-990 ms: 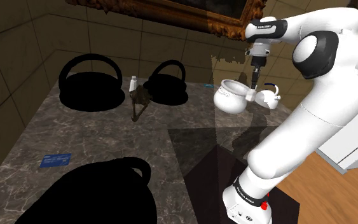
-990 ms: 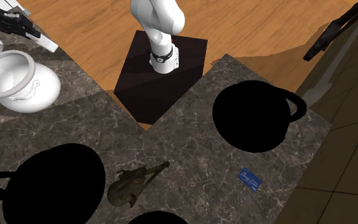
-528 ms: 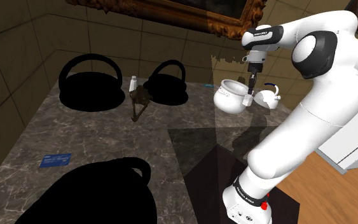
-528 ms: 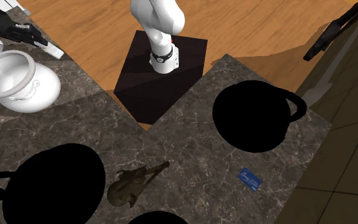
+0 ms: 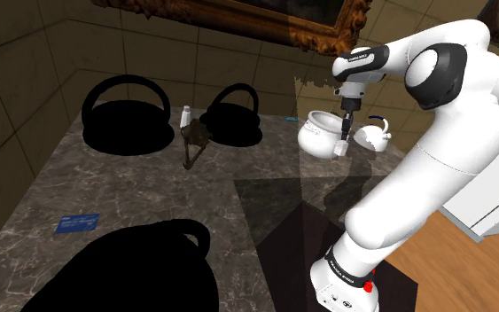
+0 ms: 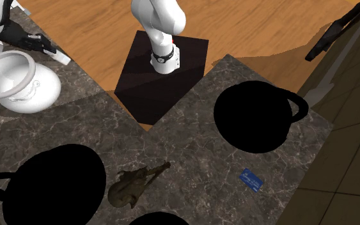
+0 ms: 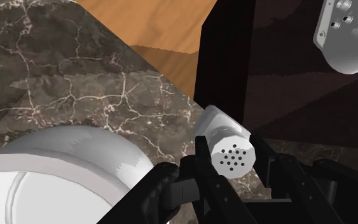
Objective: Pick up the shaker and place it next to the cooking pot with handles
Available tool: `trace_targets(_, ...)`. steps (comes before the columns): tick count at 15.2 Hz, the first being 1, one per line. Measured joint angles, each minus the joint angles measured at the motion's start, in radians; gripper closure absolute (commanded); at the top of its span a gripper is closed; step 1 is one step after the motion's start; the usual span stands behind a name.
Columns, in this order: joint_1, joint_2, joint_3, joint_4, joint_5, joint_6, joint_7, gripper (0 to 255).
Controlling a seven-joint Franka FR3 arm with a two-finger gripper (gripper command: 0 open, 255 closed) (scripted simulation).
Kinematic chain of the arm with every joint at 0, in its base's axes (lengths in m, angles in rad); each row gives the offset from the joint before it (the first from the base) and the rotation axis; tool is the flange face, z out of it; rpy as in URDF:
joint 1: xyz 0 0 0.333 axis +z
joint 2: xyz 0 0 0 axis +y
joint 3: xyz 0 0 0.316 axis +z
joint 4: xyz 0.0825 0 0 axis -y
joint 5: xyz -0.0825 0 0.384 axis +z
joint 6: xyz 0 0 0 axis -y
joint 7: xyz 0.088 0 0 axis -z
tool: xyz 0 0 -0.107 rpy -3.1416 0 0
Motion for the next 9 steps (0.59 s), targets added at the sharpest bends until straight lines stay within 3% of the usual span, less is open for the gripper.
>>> trace_targets(9,-0.005,0.038,-0.006,-0.086,0.013,0.120,0.003,255)
